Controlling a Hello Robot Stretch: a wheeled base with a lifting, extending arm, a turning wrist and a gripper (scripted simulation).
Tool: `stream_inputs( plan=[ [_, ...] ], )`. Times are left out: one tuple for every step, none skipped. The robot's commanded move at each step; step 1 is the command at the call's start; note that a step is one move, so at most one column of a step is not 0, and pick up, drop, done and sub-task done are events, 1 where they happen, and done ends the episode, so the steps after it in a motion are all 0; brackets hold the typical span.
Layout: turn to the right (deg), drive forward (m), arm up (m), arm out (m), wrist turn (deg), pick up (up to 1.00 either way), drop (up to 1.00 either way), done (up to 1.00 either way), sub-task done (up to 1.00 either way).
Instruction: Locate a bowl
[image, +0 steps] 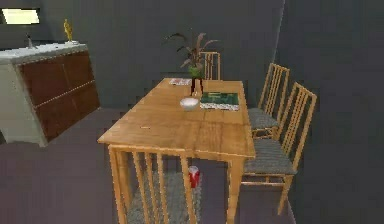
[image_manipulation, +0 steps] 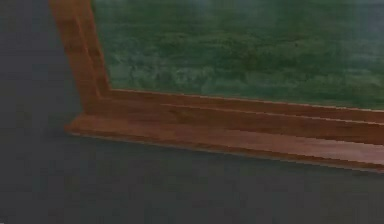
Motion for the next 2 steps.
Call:
stream_inputs(
  plan=[
    [0.0, 1.00, 0.00, 0.00, 0.0, 0.00, 0.00, 0.00, 0.00],
    [0.0, 0.00, 0.00, 0.00, 0.0, 0.00, 0.00, 1.00, 0.00]
  ],
)
